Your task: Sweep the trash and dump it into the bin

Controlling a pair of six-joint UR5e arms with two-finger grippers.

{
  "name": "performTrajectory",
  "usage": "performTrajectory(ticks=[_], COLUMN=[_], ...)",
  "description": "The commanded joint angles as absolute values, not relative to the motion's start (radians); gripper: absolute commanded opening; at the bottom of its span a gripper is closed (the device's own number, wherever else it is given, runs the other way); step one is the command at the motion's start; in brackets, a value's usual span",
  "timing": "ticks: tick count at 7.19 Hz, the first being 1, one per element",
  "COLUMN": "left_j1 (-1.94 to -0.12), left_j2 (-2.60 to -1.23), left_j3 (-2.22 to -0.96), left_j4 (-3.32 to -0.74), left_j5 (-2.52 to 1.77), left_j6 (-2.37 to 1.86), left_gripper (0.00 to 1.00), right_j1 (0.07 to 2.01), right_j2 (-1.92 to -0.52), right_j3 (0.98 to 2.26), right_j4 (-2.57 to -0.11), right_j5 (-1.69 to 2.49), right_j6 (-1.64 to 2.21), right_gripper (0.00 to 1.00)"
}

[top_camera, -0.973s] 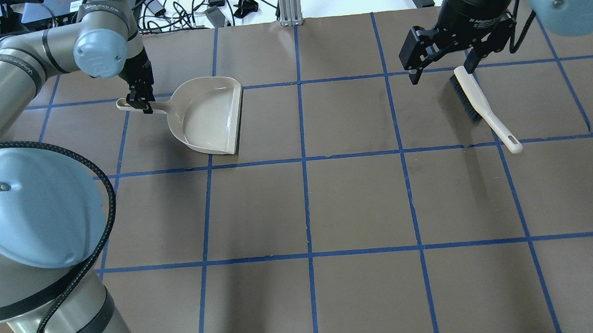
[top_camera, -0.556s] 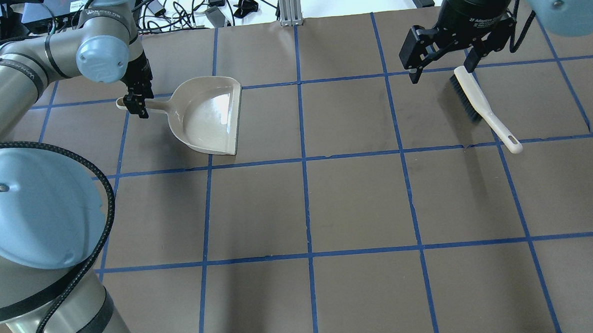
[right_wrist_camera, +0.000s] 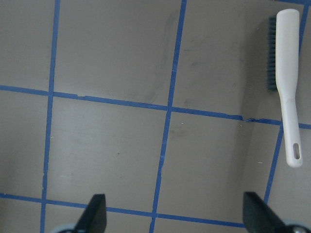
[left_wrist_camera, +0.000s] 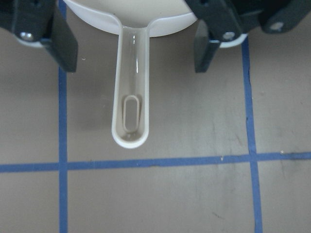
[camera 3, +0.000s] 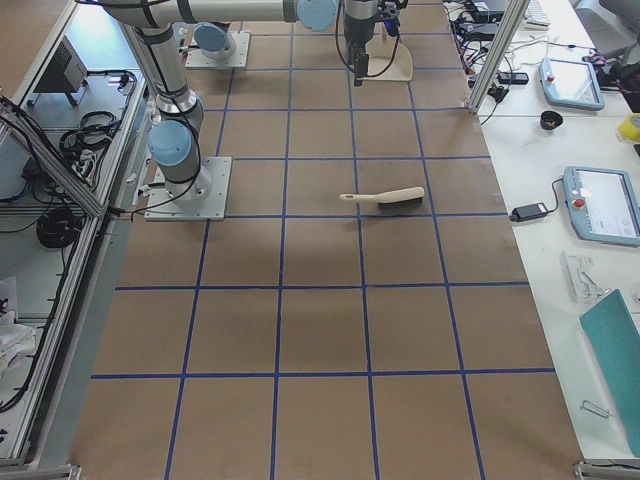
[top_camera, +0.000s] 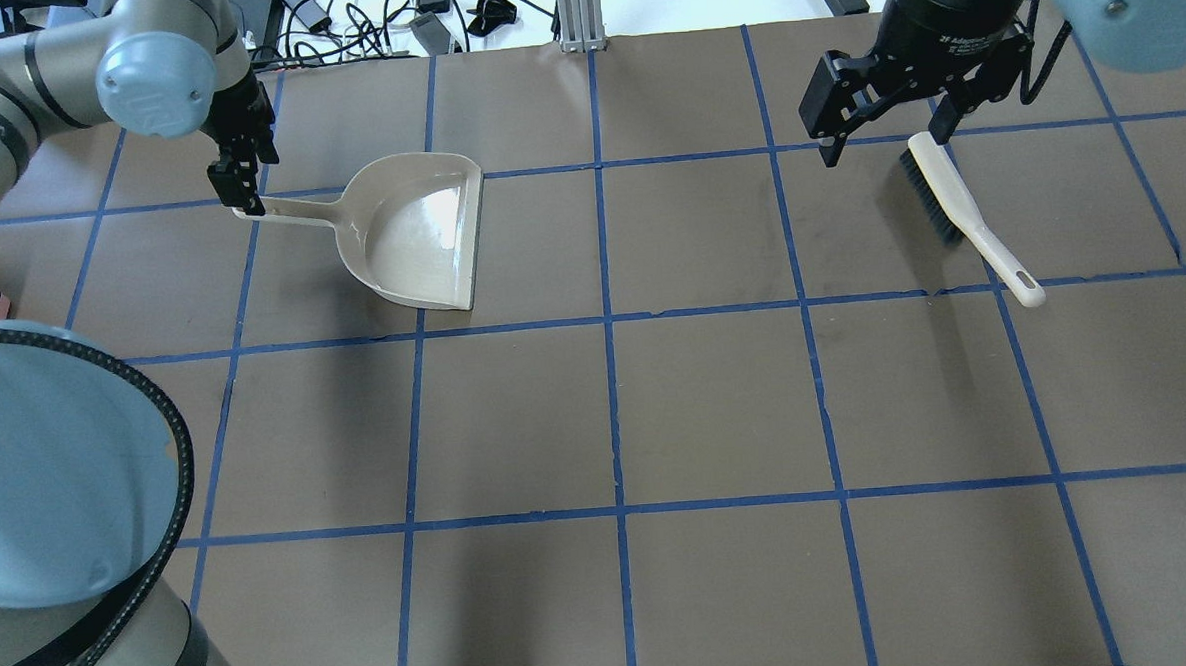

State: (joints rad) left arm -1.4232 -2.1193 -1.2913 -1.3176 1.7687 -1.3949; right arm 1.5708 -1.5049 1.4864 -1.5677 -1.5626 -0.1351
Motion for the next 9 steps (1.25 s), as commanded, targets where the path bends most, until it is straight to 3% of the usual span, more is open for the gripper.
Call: performTrajectory(ticks=[1, 5, 9], left_j1=[-1.405, -1.408, -1.486], left_j2=[-1.998, -1.832, -1.769], left_j3=[-1.255, -1.177, -1.233], left_j4=[-1.435, -1.606, -1.646], left_j5=[1.77, 1.67, 1.658], left_j6=[-1.378, -1.347, -0.728], left_gripper=[0.94, 1.0, 1.0], right_j1=[1.571, 1.571, 1.571], right_j2=[-1.505, -1.503, -1.503], right_j3=[1.486, 1.486, 1.485], right_j4=[-1.568, -1.568, -1.682], right_j5=[-1.565, -1.569, -1.589], right_j6=[-0.135, -0.129, -0.132], right_gripper=[1.0, 1.0, 1.0])
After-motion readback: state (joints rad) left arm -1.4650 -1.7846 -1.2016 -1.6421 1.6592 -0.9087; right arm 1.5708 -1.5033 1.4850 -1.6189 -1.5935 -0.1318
